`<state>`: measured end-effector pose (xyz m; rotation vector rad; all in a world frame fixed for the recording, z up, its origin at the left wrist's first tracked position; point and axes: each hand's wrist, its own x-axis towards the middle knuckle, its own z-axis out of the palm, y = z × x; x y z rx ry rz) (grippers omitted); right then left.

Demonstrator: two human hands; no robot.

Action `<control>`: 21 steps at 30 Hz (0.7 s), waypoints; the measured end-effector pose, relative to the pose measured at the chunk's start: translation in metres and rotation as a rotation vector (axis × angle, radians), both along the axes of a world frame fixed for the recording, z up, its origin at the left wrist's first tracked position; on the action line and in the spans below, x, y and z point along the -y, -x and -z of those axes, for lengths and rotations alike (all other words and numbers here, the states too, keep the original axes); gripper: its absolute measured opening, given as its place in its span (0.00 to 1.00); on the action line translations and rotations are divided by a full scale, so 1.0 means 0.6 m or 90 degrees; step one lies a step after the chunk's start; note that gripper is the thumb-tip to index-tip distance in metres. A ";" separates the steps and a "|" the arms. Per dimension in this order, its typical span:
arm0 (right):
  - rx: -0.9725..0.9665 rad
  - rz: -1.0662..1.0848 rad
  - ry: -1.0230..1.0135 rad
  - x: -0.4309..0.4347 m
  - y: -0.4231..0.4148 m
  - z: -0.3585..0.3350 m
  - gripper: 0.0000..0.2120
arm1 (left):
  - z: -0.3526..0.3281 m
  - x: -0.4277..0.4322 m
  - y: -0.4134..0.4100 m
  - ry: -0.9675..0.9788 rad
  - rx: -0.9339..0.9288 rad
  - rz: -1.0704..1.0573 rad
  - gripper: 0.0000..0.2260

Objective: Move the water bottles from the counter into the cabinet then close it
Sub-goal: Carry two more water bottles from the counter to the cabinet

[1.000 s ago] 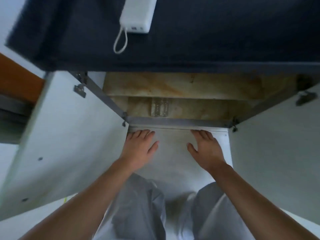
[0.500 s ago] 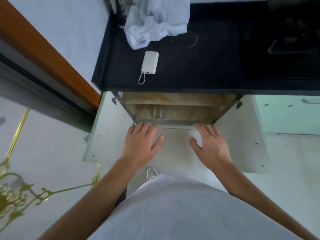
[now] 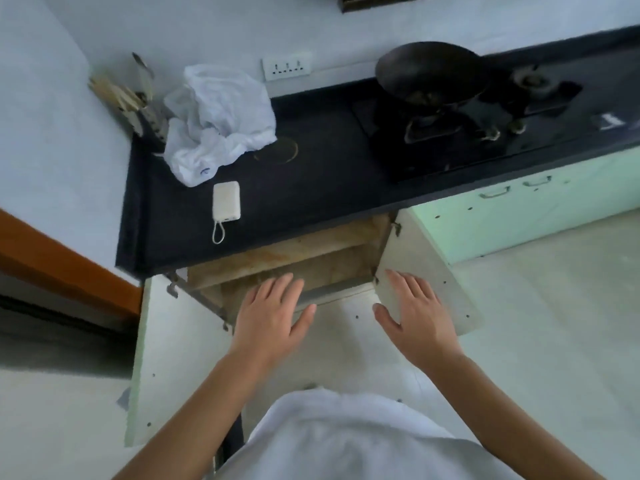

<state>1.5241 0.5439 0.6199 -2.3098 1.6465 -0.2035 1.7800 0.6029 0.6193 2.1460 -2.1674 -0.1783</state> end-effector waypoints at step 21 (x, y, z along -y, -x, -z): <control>0.075 0.873 0.070 -0.374 0.276 0.043 0.29 | 0.007 0.118 0.528 0.011 -0.021 0.835 0.25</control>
